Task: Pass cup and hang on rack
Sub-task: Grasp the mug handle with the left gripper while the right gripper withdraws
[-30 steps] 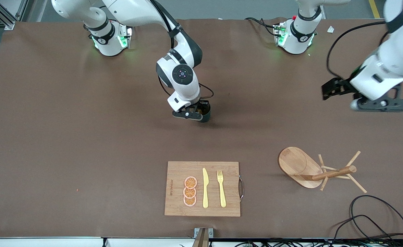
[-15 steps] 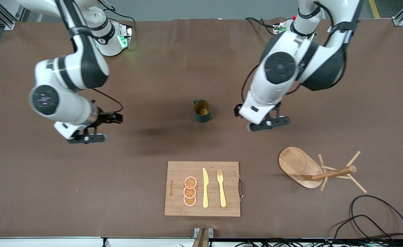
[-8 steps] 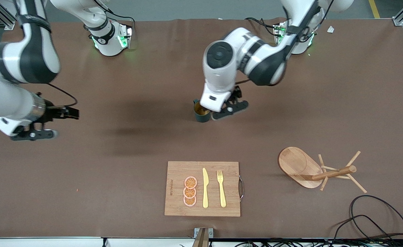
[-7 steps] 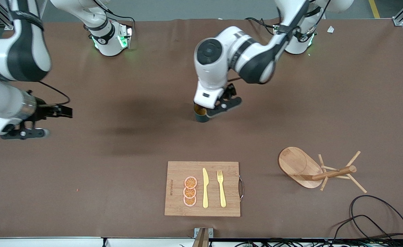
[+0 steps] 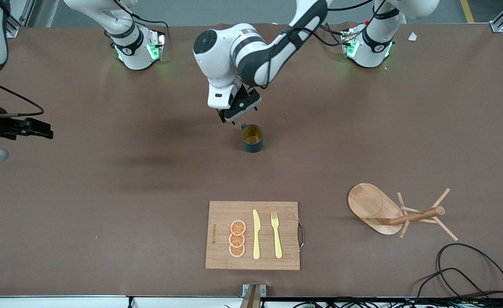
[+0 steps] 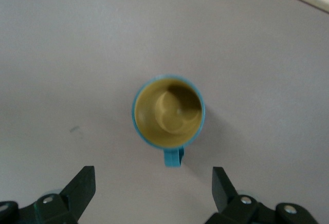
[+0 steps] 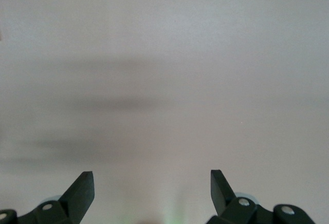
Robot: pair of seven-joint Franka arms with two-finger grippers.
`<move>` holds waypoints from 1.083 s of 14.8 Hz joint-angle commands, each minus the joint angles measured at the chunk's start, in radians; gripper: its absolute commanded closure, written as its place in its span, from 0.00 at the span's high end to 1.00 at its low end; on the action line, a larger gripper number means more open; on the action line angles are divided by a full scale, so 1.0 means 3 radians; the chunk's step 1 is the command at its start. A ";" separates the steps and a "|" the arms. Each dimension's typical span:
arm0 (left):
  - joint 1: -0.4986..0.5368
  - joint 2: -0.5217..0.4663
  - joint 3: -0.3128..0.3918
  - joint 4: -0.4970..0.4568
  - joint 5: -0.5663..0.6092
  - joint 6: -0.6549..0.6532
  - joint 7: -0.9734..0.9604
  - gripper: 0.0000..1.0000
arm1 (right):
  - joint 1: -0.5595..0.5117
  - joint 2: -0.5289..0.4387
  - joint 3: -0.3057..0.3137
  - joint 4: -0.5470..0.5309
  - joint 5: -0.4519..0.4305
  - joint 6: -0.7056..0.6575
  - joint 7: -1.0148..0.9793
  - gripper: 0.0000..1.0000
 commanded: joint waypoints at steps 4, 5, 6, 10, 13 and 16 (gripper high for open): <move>-0.0416 0.0385 0.0034 0.0112 0.0842 0.0030 -0.0951 0.98 | -0.0191 0.0094 0.0068 0.0113 0.0057 -0.0058 -0.0034 1.00; -0.0457 0.0442 0.0034 0.0112 0.0975 0.0030 -0.1054 0.97 | -0.0186 0.0099 0.0068 0.0113 0.0067 -0.0058 -0.0029 1.00; -0.0493 0.0498 0.0034 0.0112 0.1113 0.0030 -0.1136 0.95 | -0.0186 0.0099 0.0068 0.0113 0.0067 -0.0058 -0.0029 1.00; -0.0554 0.0667 0.0034 0.0107 0.1513 0.0030 -0.1259 0.87 | -0.0196 0.0099 0.0068 0.0118 0.0113 -0.0052 -0.0004 1.00; -0.0560 0.0728 0.0039 0.0107 0.1732 0.0030 -0.1366 0.77 | -0.0176 0.0094 0.0068 0.0108 0.0180 -0.0058 0.0002 1.00; -0.0570 0.0754 0.0029 0.0096 0.1861 0.0030 -0.1464 0.68 | -0.0191 0.0084 0.0068 0.0108 0.0281 -0.0032 0.0012 1.00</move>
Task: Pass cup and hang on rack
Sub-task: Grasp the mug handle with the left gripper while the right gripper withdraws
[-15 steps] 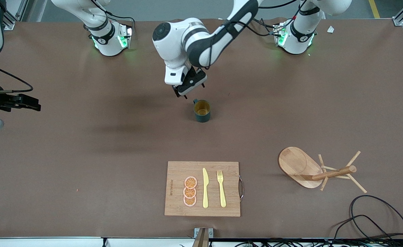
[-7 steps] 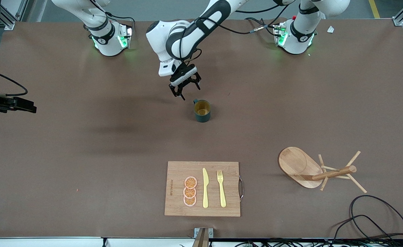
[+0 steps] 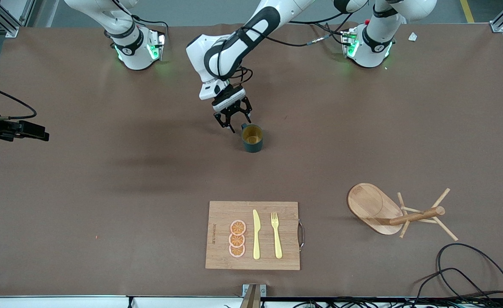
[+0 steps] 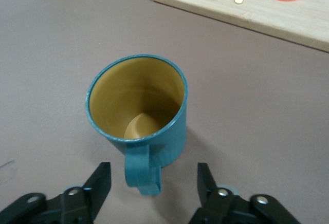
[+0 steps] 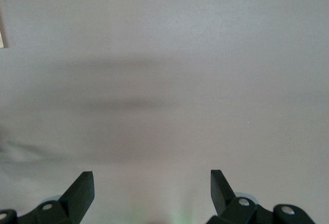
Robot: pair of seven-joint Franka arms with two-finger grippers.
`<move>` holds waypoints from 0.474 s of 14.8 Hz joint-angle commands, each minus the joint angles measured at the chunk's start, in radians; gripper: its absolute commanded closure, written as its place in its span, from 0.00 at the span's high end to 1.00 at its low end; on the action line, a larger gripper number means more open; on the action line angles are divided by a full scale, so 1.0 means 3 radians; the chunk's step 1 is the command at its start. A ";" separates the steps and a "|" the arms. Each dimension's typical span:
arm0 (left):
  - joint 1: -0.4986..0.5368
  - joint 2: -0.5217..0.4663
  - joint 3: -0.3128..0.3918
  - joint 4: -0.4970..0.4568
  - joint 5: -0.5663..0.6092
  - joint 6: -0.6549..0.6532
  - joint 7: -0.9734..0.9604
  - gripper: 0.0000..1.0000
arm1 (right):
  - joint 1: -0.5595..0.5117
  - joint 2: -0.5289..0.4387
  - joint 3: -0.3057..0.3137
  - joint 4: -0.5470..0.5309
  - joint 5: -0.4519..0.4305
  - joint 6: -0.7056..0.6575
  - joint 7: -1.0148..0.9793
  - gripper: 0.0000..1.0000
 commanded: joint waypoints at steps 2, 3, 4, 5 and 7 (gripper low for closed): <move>-0.0047 0.0062 0.0027 0.0057 0.0117 -0.0002 -0.0068 0.67 | -0.0080 0.0003 0.0045 0.0051 0.0162 -0.0031 0.0027 1.00; -0.0047 0.0072 0.0027 0.0057 0.0147 -0.0002 -0.0068 0.67 | -0.0069 -0.0012 0.0045 0.0036 0.0152 -0.0036 0.0083 1.00; -0.0047 0.0087 0.0027 0.0052 0.0163 -0.0002 -0.0063 0.64 | -0.0054 -0.0033 0.0051 0.0035 0.0132 -0.0041 0.0155 1.00; -0.0042 0.0113 0.0027 0.0052 0.0203 -0.0002 -0.0063 0.63 | -0.0044 -0.0048 0.0061 0.0035 0.0121 -0.0046 0.0196 1.00; -0.0042 0.0128 0.0027 0.0047 0.0300 -0.0002 -0.0063 0.58 | -0.0013 -0.0125 0.0061 -0.0010 0.0086 -0.0041 0.0196 1.00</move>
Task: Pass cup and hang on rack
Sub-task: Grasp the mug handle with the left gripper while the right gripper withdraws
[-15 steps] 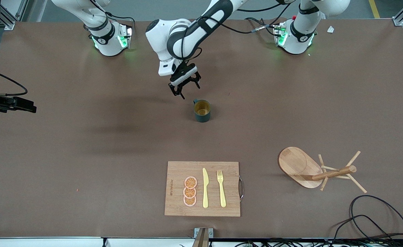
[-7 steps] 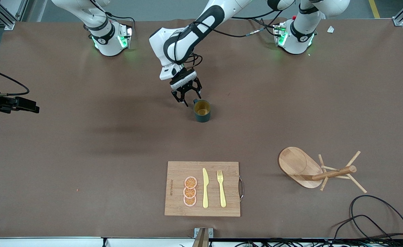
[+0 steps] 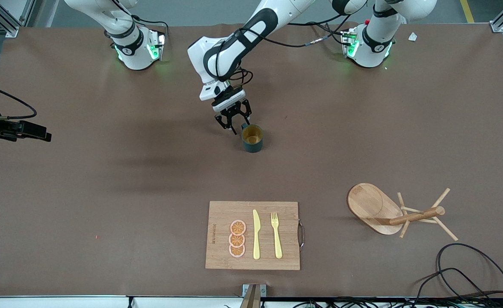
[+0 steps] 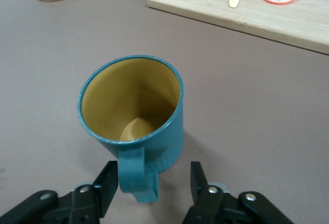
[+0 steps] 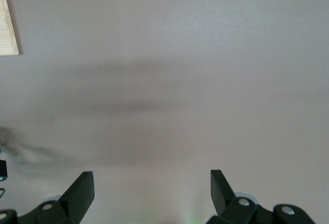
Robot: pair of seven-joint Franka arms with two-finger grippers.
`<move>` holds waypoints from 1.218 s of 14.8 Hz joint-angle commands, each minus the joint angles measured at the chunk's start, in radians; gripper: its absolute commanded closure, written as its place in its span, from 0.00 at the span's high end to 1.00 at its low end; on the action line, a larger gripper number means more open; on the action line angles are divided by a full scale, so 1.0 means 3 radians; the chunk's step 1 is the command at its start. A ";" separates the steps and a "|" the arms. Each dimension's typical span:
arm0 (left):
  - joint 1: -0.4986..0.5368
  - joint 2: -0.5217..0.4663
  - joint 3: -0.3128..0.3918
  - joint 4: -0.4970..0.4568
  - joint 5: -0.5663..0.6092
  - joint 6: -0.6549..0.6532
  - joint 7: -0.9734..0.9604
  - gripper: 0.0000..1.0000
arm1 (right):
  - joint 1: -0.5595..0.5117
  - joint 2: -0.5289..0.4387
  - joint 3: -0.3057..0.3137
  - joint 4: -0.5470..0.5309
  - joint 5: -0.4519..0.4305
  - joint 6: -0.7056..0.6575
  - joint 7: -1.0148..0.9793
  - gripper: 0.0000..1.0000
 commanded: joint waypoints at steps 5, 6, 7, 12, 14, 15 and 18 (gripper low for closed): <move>-0.0025 0.0049 0.0027 0.0052 0.0155 -0.0002 0.0000 0.47 | -0.0013 -0.0485 0.0059 -0.0352 -0.0144 -0.0025 0.0080 1.00; -0.0020 0.0054 0.0032 0.0053 0.0150 -0.0002 0.0005 0.45 | -0.0018 -0.0572 0.0064 -0.0409 -0.0154 -0.0046 0.0080 1.00; -0.0015 0.0054 0.0032 0.0053 0.0144 -0.0002 0.0025 0.43 | -0.0028 -0.0653 0.0069 -0.0480 -0.0154 -0.0046 0.0080 1.00; 0.0001 0.0100 0.0037 0.0058 0.0144 -0.0002 0.0051 0.32 | -0.0069 -0.0935 0.0171 -0.0660 -0.0251 -0.0061 0.0075 1.00; 0.0011 0.0105 0.0037 0.0063 0.0139 -0.0002 0.0051 0.27 | -0.0064 -0.0991 0.0187 -0.0670 -0.0251 -0.0112 0.0095 1.00; 0.0011 0.0105 0.0037 0.0068 0.0139 -0.0002 0.0056 0.23 | -0.0064 -0.1012 0.0187 -0.0665 -0.0246 -0.0153 0.0217 1.00; 0.0011 0.0090 0.0062 0.0078 0.0134 -0.0002 0.0051 0.13 | -0.0064 -0.1058 0.0207 -0.0660 -0.0246 -0.0184 0.0295 1.00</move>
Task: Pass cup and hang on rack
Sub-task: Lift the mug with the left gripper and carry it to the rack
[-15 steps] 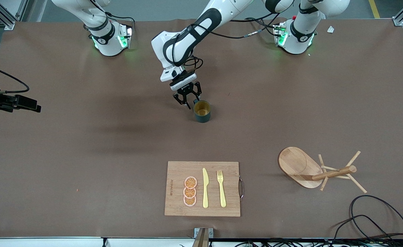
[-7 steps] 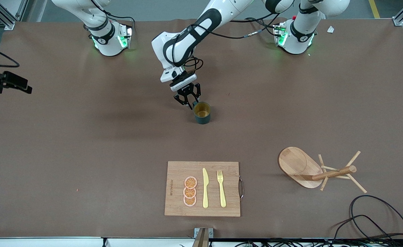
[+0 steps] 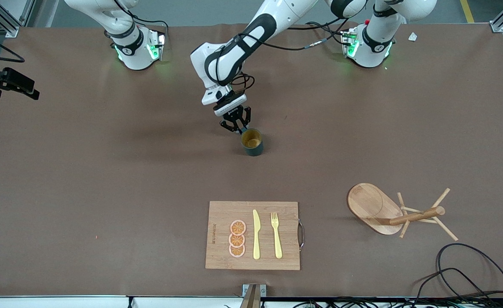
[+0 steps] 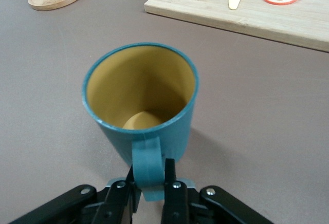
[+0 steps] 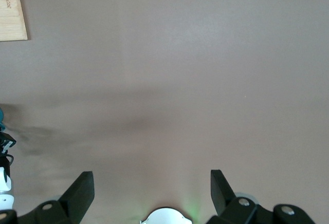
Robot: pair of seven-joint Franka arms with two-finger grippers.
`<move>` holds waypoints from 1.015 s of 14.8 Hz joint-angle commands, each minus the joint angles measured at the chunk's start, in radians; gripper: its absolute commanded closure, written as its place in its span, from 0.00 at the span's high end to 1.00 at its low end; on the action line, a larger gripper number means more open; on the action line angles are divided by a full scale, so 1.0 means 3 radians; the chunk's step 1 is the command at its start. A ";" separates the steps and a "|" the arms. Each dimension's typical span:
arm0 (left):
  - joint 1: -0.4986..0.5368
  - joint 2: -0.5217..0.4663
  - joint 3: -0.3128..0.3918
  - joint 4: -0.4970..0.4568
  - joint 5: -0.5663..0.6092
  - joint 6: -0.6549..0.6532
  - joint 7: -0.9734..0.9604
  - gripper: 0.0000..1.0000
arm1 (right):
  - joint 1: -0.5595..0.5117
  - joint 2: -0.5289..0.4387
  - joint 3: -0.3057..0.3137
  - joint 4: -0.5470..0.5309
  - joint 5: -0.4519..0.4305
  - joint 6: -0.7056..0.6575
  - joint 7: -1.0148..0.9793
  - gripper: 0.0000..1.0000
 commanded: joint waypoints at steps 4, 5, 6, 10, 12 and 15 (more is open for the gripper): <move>0.0045 -0.0108 0.0038 0.0078 -0.0003 -0.0033 0.0201 0.07 | -0.0042 -0.0130 0.0090 -0.0120 -0.0008 0.0075 0.0085 1.00; 0.0086 -0.0174 0.0033 0.0078 -0.0029 -0.0038 0.0221 0.05 | -0.0042 -0.0130 0.0090 -0.0120 0.0002 0.0080 0.0085 1.00; 0.0117 -0.0246 0.0033 0.0078 -0.0100 -0.0038 0.0297 0.04 | -0.0042 -0.0130 0.0085 -0.0125 0.0038 0.0110 0.0085 1.00; 0.0423 -0.0720 0.0028 0.0139 -0.0570 -0.0033 0.0584 0.03 | -0.0042 -0.0130 0.0080 -0.0125 0.0064 0.0151 0.0059 1.00; 0.0602 -0.0982 0.0028 0.0145 -0.0866 -0.0033 0.0788 0.03 | -0.0042 -0.0130 0.0080 -0.0125 0.0059 0.0126 0.0049 1.00; 0.0924 -0.1284 0.0028 0.0145 -0.1336 -0.0033 0.1105 0.03 | -0.0042 -0.0130 0.0075 -0.0125 0.0043 0.0111 -0.0053 1.00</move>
